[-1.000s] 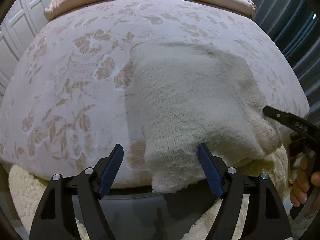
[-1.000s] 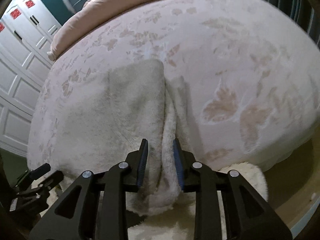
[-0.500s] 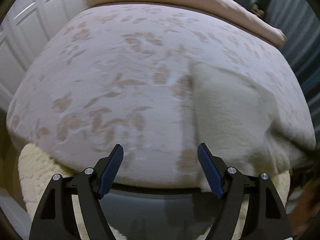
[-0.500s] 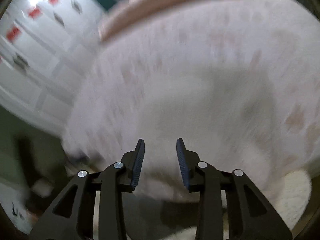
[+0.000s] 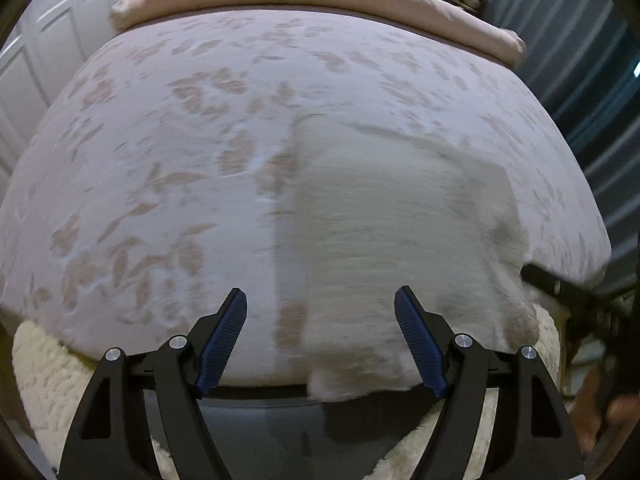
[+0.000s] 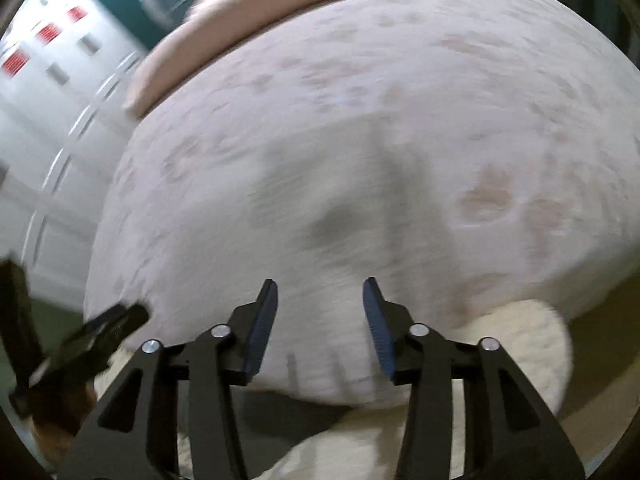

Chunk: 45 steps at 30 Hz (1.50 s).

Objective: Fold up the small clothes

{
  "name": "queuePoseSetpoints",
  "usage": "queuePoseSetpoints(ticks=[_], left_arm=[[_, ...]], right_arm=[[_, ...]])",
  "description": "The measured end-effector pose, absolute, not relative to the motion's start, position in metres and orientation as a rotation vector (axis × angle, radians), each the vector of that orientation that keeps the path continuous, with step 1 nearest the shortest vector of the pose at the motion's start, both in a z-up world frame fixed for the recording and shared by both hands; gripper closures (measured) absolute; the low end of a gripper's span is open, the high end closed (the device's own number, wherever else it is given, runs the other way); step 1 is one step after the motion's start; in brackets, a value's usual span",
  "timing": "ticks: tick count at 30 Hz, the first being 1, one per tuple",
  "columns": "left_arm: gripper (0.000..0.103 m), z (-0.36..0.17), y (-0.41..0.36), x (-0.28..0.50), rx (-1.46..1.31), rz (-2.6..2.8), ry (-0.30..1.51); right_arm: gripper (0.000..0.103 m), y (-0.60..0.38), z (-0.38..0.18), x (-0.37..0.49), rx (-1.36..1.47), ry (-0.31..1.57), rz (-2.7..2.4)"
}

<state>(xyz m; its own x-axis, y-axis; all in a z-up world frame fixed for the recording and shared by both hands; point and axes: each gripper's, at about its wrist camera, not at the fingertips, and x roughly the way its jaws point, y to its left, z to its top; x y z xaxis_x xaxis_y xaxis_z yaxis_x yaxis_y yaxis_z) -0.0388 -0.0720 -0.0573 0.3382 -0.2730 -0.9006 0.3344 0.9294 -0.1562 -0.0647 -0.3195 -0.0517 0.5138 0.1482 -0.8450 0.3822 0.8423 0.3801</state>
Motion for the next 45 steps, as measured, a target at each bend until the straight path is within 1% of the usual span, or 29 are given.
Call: queuePoseSetpoints(ticks=[2,4,6,7,8,9,10,15,16,17,18,21,22,25,28,30,34,36,38,40,41,42,44,45], left_arm=[[0.029,-0.063,-0.084,-0.041,0.092,-0.41,1.163],[0.029,-0.071,-0.096,-0.042,0.13,-0.412,1.172],[0.029,-0.079,-0.103,-0.042,0.153,-0.407,1.19],[0.029,-0.081,-0.105,-0.042,0.154,-0.405,1.198],[0.029,-0.082,-0.106,-0.042,0.153,-0.402,1.204],[0.029,-0.082,-0.107,-0.043,0.154,-0.395,1.205],[0.029,-0.081,-0.108,-0.043,0.159,-0.389,1.2],[0.027,-0.078,-0.111,-0.047,0.175,-0.388,1.18],[0.027,-0.078,-0.112,-0.047,0.171,-0.389,1.177],[0.027,-0.078,-0.113,-0.047,0.175,-0.384,1.177],[0.027,-0.081,-0.115,-0.046,0.187,-0.377,1.182],[0.027,-0.09,-0.118,-0.045,0.191,-0.369,1.206],[0.027,-0.091,-0.119,-0.046,0.191,-0.369,1.208],[0.027,-0.089,-0.12,-0.047,0.209,-0.365,1.195],[0.027,-0.09,-0.117,-0.045,0.194,-0.367,1.206],[0.027,-0.083,-0.109,-0.043,0.152,-0.368,1.204],[0.027,-0.061,-0.071,-0.034,0.084,-0.264,1.142],[0.027,-0.052,-0.044,-0.029,0.048,-0.193,1.121],[0.027,-0.048,-0.024,-0.025,0.033,-0.136,1.117],[0.027,-0.048,-0.009,-0.024,0.029,-0.092,1.116],[0.027,-0.048,-0.004,-0.023,0.025,-0.081,1.117],[0.027,-0.048,-0.001,-0.023,0.019,-0.075,1.121],[0.027,-0.044,-0.001,-0.025,-0.004,-0.097,1.124],[0.027,-0.043,-0.002,-0.025,-0.009,-0.111,1.123]], right_arm=[[0.055,-0.34,-0.068,-0.062,0.64,1.066,-0.155],[0.047,-0.349,-0.084,-0.058,0.681,1.089,-0.151],[0.046,-0.349,-0.099,-0.051,0.684,1.11,-0.161],[0.05,-0.348,-0.103,-0.049,0.671,1.118,-0.162],[0.056,-0.342,-0.104,-0.045,0.649,1.125,-0.164],[0.074,-0.338,-0.101,-0.041,0.609,1.126,-0.167],[0.082,-0.336,-0.093,-0.039,0.594,1.113,-0.148],[0.086,-0.343,-0.024,-0.063,0.565,0.902,-0.119],[0.096,-0.344,-0.022,-0.066,0.554,0.893,-0.136],[0.101,-0.345,-0.025,-0.065,0.54,0.904,-0.159],[0.103,-0.347,-0.042,-0.06,0.506,0.956,-0.192],[0.103,-0.36,-0.112,-0.05,0.545,1.163,-0.257],[0.103,-0.363,-0.114,-0.055,0.571,1.159,-0.27],[0.101,-0.363,-0.083,-0.068,0.602,1.054,-0.259],[0.101,-0.352,-0.05,-0.074,0.587,0.99,-0.202],[0.101,-0.332,-0.031,-0.065,0.538,0.985,-0.135],[0.1,-0.279,-0.011,-0.051,0.472,0.981,0.028],[0.098,-0.245,-0.012,-0.041,0.446,0.996,0.123],[0.094,-0.215,-0.03,-0.028,0.394,1.048,0.175],[0.094,-0.179,-0.079,-0.014,0.281,1.19,0.211],[0.096,-0.17,-0.099,-0.011,0.243,1.218,0.207],[0.096,-0.171,-0.106,-0.012,0.284,1.203,0.237],[0.096,-0.185,-0.087,-0.012,0.367,1.207,0.224],[0.094,-0.197,-0.071,-0.015,0.4,1.178,0.193]])
